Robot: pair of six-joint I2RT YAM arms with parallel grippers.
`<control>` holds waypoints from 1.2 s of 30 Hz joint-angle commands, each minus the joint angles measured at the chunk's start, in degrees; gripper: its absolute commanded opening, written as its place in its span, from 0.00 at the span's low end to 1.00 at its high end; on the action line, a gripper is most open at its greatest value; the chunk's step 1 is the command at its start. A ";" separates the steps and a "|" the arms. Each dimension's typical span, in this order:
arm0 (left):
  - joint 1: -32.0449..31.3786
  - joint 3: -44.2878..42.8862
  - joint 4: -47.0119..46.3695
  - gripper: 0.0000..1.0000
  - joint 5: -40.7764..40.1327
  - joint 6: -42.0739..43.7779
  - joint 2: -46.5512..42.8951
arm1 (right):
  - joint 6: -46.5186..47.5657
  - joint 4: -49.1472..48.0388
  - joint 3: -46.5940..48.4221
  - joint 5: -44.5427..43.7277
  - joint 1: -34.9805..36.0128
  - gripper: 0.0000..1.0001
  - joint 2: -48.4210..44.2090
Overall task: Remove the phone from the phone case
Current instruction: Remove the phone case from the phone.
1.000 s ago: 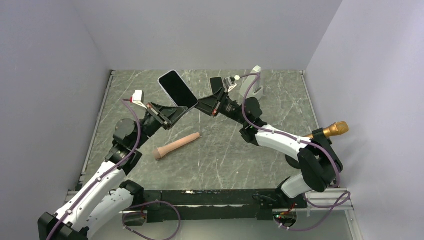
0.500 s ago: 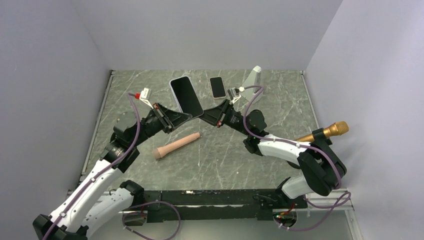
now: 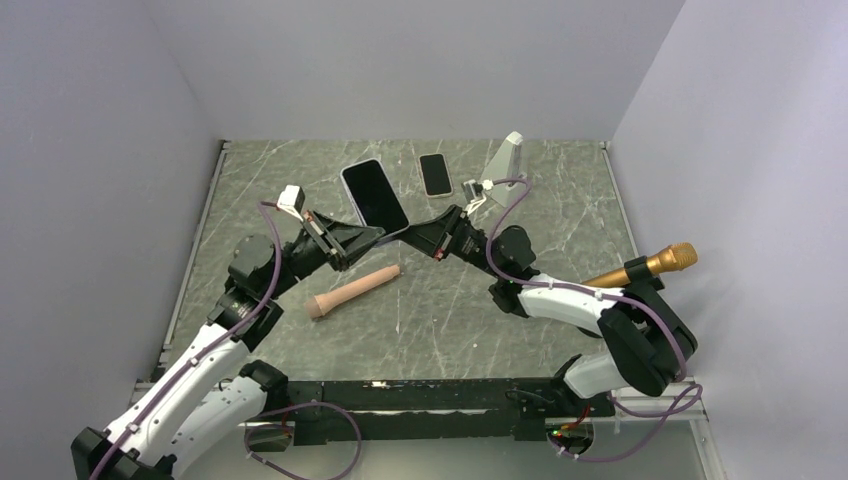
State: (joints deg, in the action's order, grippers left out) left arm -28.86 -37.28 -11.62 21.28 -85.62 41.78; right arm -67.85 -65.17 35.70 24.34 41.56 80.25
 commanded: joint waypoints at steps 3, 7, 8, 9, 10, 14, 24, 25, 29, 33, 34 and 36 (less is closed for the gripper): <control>-0.03 -2.72 -13.53 0.00 0.62 -9.50 1.14 | 5.70 2.93 -2.00 -3.00 0.27 0.00 0.87; -0.23 -3.81 -11.13 0.00 -0.24 -9.07 -0.44 | 9.87 8.48 -2.19 -5.37 -0.02 0.00 -0.07; -0.17 -4.42 -10.20 0.00 -0.40 -8.35 -0.73 | 10.27 8.93 -2.21 -5.48 -0.26 0.00 0.02; -0.19 -5.14 -8.55 0.00 -0.42 -7.51 -1.00 | 10.41 9.65 -2.19 -5.71 -0.43 0.00 0.32; -0.16 -5.84 -7.20 0.00 -0.38 -6.61 -1.20 | 10.35 10.20 -2.14 -5.84 -0.70 0.00 0.51; -0.19 -7.17 -2.69 0.00 -0.19 -4.80 -1.80 | 7.43 10.08 -3.66 -6.64 -2.18 0.00 0.76; -3.04 0.42 -3.14 0.00 -1.42 -8.59 -3.46 | 8.12 13.65 1.53 -3.09 -7.79 0.00 -1.30; -3.75 0.96 -4.64 0.00 -0.96 -8.53 -2.48 | 8.81 15.33 3.00 -3.36 -7.85 0.00 -1.53; -4.30 0.50 -6.61 0.00 0.50 -3.81 0.57 | 8.19 20.99 6.20 -4.64 -8.03 0.00 -2.41; -3.53 -3.54 0.65 0.00 -0.77 9.86 1.53 | 11.84 34.14 7.33 -9.35 -8.33 0.00 -6.01; -2.74 -4.56 2.60 0.00 -0.30 12.65 1.88 | 13.11 38.55 7.84 -10.30 -8.46 0.00 -7.14; -0.79 -6.48 6.54 0.00 0.80 18.94 2.50 | 16.37 45.64 8.38 -11.42 -8.78 0.00 -9.66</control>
State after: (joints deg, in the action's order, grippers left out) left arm -32.12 -37.15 -6.50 21.17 -80.75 44.45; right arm -57.76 -33.91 41.04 17.04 33.39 75.68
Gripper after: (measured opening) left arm 0.060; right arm 0.183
